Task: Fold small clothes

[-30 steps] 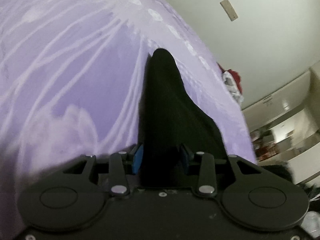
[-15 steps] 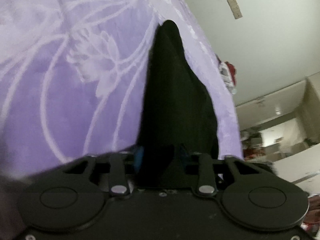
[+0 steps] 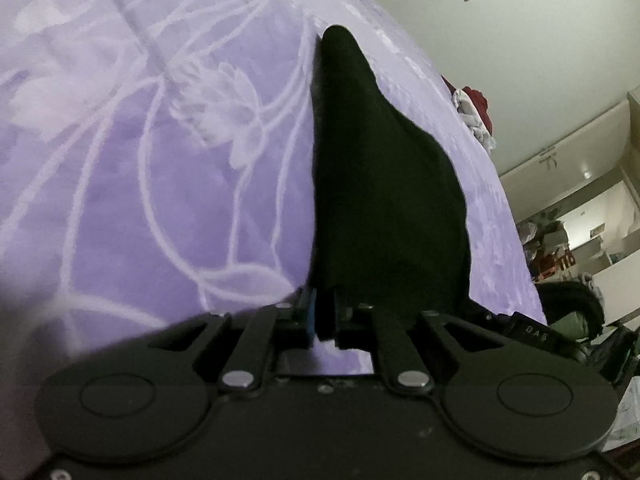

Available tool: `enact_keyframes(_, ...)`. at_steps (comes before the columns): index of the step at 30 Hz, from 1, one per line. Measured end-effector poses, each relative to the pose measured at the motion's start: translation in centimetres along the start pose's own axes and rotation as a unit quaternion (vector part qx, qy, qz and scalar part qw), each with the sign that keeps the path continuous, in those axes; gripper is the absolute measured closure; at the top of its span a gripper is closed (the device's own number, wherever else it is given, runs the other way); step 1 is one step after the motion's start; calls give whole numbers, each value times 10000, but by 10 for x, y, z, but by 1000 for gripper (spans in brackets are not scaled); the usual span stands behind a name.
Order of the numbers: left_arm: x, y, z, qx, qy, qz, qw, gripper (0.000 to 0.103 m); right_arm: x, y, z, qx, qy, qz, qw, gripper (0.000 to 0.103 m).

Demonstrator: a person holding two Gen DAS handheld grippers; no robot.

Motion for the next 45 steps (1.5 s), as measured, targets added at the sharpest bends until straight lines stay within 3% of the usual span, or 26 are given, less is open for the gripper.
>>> enact_keyframes(5,-15,-20,-22,370,-493,62,9981,95,-5,26,-24,-96,-532,-521,9972,96)
enact_keyframes(8,-22,-35,-16,543,-564,214,9967,92,-1,46,-32,-273,-642,-895,9935,96)
enact_keyframes(15,-14,-40,32,-14,-7,482,9988,92,12,53,-12,-84,-311,-1198,9923,96)
enact_keyframes(21,-1,-22,37,102,-51,128,9999,90,15,38,-2,103,-30,-1080,9941,96)
enact_keyframes(26,7,-19,27,43,38,697,9976,88,18,29,-5,129,114,-908,9957,98)
enact_keyframes(29,3,-21,21,132,148,733,9971,91,18,30,-6,173,210,-975,9949,98)
enact_keyframes(31,-7,-29,13,286,38,837,9961,83,13,34,-11,135,145,-950,9953,97)
enact_keyframes(33,-26,-39,7,291,-283,1132,9927,66,1,39,-18,0,-151,-950,9954,93)
enact_keyframes(34,-38,-42,8,206,-419,1258,9910,64,-9,42,-19,-55,-337,-961,9948,87)
enact_keyframes(35,-51,-41,11,76,-523,1294,9902,63,-18,45,-17,-65,-478,-957,9942,71)
enact_keyframes(36,-61,-39,16,-58,-590,1248,9904,62,-29,47,-13,-73,-605,-938,9937,61)
enact_keyframes(40,-103,-2,56,-488,-644,457,9957,62,-71,47,26,-275,-869,-697,9934,62)
enact_keyframes(45,-128,33,91,-50,-883,-576,9944,60,-98,51,76,-375,-729,-564,9950,62)
Point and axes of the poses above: each gripper's, at about its wrist camera, not at the fingertips, and z roughly the way its jaws point, y to its left, x to its underside, the point moved 2 cm from there along z, roughly the way its jaws point, and after that the axes turned 8 degrees about z, right-handed, at the moved point
